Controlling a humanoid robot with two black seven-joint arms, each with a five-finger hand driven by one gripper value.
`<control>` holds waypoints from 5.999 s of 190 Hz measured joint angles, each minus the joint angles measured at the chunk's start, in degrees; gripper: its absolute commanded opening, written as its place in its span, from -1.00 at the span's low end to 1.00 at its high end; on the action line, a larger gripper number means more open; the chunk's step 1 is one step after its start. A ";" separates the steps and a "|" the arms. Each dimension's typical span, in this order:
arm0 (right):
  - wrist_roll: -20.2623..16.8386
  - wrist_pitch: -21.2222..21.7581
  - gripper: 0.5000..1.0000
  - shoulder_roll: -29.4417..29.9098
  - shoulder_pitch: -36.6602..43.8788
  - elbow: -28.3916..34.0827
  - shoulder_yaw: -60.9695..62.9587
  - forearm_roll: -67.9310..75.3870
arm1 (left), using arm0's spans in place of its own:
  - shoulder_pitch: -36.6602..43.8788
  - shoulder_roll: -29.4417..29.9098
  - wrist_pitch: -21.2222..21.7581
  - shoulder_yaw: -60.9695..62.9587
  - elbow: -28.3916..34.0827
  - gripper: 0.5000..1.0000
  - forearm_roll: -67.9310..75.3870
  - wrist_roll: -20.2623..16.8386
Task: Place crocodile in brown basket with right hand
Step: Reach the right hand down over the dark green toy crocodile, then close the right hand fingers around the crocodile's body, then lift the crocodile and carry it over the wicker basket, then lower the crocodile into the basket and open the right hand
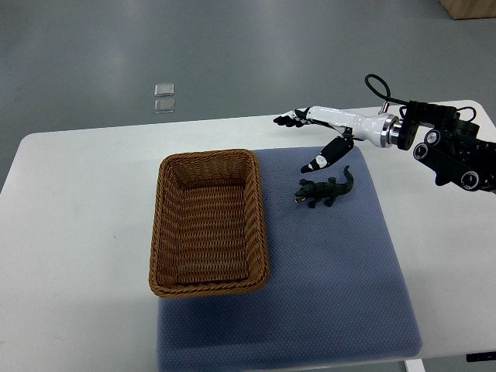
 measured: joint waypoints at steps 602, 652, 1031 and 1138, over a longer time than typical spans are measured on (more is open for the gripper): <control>2.99 -12.36 -1.00 2.70 9.71 -2.11 -28.62 -8.73 | 0.01 0.00 0.00 -0.02 0.00 1.00 0.00 0.00; 2.99 -12.46 -1.00 2.79 11.03 -1.95 -28.52 -8.64 | 0.00 0.00 0.00 -0.02 0.00 1.00 0.00 0.00; 2.99 -12.16 -1.00 20.38 21.58 -1.78 -31.82 -8.15 | 0.00 0.00 0.00 0.03 0.00 1.00 -0.01 0.00; 2.99 -16.32 0.14 20.38 19.19 -0.56 -31.22 -7.86 | 0.01 0.00 0.00 0.03 0.00 1.00 -0.04 0.00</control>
